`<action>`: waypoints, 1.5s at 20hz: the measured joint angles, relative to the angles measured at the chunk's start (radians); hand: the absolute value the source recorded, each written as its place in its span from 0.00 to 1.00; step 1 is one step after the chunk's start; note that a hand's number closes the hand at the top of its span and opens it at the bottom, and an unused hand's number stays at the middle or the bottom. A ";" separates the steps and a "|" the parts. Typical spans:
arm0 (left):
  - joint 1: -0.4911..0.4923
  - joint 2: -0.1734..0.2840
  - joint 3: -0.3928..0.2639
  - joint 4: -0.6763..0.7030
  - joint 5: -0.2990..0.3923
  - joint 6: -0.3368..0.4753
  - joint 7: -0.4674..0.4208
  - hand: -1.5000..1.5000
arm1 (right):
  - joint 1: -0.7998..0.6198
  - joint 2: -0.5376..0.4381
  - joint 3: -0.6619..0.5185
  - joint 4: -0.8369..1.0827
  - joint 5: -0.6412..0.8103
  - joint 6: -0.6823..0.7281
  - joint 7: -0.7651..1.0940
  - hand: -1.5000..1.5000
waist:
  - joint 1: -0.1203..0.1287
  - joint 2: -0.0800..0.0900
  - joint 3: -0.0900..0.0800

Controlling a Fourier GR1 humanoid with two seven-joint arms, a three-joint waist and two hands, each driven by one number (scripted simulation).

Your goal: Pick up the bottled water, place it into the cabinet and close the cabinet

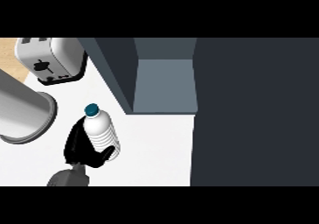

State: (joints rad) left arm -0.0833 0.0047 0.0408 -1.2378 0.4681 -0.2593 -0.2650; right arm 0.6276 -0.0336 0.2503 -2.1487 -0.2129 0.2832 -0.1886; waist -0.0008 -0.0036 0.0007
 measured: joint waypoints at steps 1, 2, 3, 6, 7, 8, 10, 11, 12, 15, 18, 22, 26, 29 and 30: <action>0.002 -0.001 -0.029 -0.020 0.002 0.029 0.003 1.00 | -0.003 0.000 0.001 0.003 -0.002 -0.003 0.000 0.00 | -0.001 0.000 0.000; -0.010 -0.002 -0.055 -0.040 0.008 0.066 0.008 1.00 | -0.001 -0.001 0.009 -0.005 0.000 -0.006 0.009 0.00 | -0.002 0.001 0.000; -0.023 -0.002 -0.079 -0.062 0.005 0.103 0.018 1.00 | -0.007 -0.001 0.011 -0.008 0.001 -0.010 0.016 0.00 | -0.002 0.001 0.000; -0.076 -0.004 -0.155 -0.096 0.010 0.222 0.033 1.00 | -0.040 0.003 0.010 0.001 -0.002 -0.024 0.034 0.00 | -0.004 0.002 0.000; -0.103 -0.004 -0.163 -0.088 0.006 0.250 0.034 1.00 | -0.033 -0.001 0.010 -0.007 -0.004 -0.024 0.036 0.00 | -0.005 0.002 0.000; -0.123 -0.004 -0.189 -0.090 0.005 0.288 0.035 1.00 | -0.026 -0.001 0.016 0.001 0.002 -0.021 0.021 0.00 | -0.007 0.002 -0.001; -0.182 -0.004 -0.204 -0.081 0.000 0.348 0.055 1.00 | -0.027 -0.003 0.012 0.001 -0.009 -0.025 0.026 0.00 | -0.008 0.003 0.000; -0.220 -0.004 -0.206 -0.068 0.002 0.372 0.064 1.00 | -0.040 0.000 0.011 0.000 -0.015 -0.033 0.040 0.00 | -0.009 0.003 -0.001; -0.247 -0.004 -0.227 -0.060 0.005 0.408 0.069 1.00 | -0.050 0.007 0.029 0.009 -0.001 -0.049 0.037 0.00 | -0.009 0.003 -0.001; -0.330 -0.004 -0.280 -0.034 0.012 0.505 0.077 1.00 | -0.032 -0.005 0.030 0.012 -0.005 -0.037 0.015 0.00 | -0.013 0.003 -0.001; -0.399 -0.005 -0.307 0.007 -0.019 0.568 0.069 1.00 | -0.048 -0.003 0.018 0.041 -0.013 -0.039 0.001 0.00 | -0.013 0.004 -0.001; -0.522 -0.005 -0.324 0.129 -0.044 0.630 0.052 1.00 | -0.051 -0.009 0.017 0.013 -0.027 -0.049 0.026 0.00 | -0.018 0.005 -0.001; -0.665 -0.004 -0.311 0.249 -0.058 0.690 0.060 1.00 | -0.063 -0.013 0.020 0.017 -0.030 -0.049 0.033 0.00 | -0.022 0.007 -0.001; -0.736 -0.004 -0.293 0.369 -0.058 0.700 0.019 1.00 | -0.066 -0.019 0.012 0.019 -0.040 -0.046 0.029 0.00 | -0.026 0.008 -0.001; -0.768 -0.004 -0.285 0.400 -0.065 0.711 0.022 1.00 | -0.072 -0.019 0.004 0.033 -0.048 -0.042 0.022 0.00 | -0.026 0.009 -0.001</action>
State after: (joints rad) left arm -0.8516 0.0006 -0.2445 -0.8383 0.4029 0.4516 -0.2429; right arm 0.5552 -0.0530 0.2539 -2.1153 -0.2609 0.2416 -0.1664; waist -0.0264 0.0050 -0.0001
